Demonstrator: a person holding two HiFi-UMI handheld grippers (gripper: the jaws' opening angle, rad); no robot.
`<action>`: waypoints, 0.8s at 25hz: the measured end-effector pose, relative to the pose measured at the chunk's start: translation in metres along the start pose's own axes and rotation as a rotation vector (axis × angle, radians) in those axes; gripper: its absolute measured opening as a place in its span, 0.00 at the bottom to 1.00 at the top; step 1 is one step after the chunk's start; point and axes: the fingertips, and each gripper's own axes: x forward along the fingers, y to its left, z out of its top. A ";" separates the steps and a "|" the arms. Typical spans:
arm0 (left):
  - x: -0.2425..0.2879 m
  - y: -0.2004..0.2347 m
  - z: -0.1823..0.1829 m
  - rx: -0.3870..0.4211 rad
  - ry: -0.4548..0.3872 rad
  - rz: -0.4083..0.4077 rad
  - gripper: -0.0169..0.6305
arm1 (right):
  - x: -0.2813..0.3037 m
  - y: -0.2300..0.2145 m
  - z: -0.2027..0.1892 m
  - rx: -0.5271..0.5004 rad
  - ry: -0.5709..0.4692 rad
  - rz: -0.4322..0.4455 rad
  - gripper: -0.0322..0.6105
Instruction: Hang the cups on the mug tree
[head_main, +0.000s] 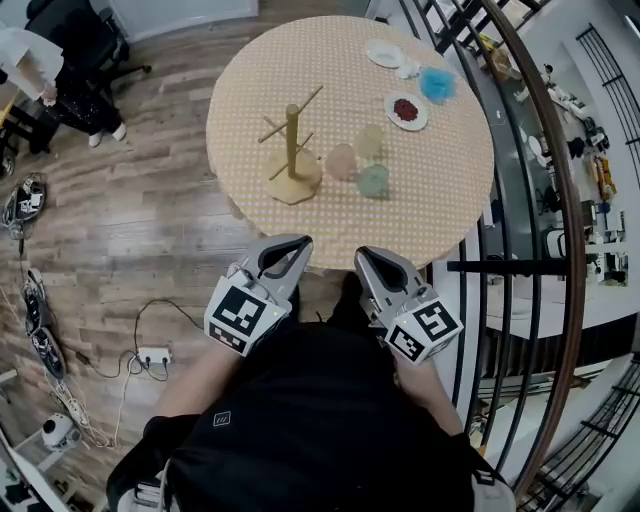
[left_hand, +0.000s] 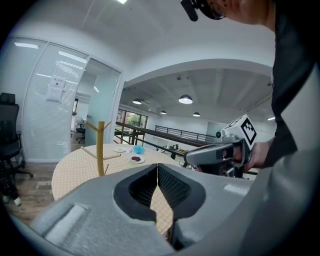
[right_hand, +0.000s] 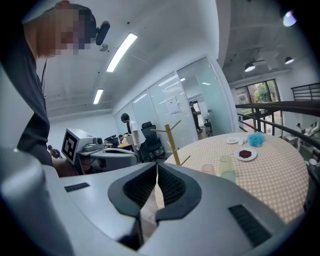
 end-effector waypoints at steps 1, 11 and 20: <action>0.007 0.002 0.000 0.000 0.007 0.009 0.03 | 0.003 -0.008 0.002 0.000 0.004 0.018 0.08; 0.108 0.005 0.012 -0.043 0.042 0.176 0.04 | 0.013 -0.112 0.008 -0.010 0.084 0.212 0.08; 0.183 0.004 -0.005 -0.036 0.162 0.269 0.16 | -0.007 -0.187 -0.008 0.023 0.125 0.281 0.08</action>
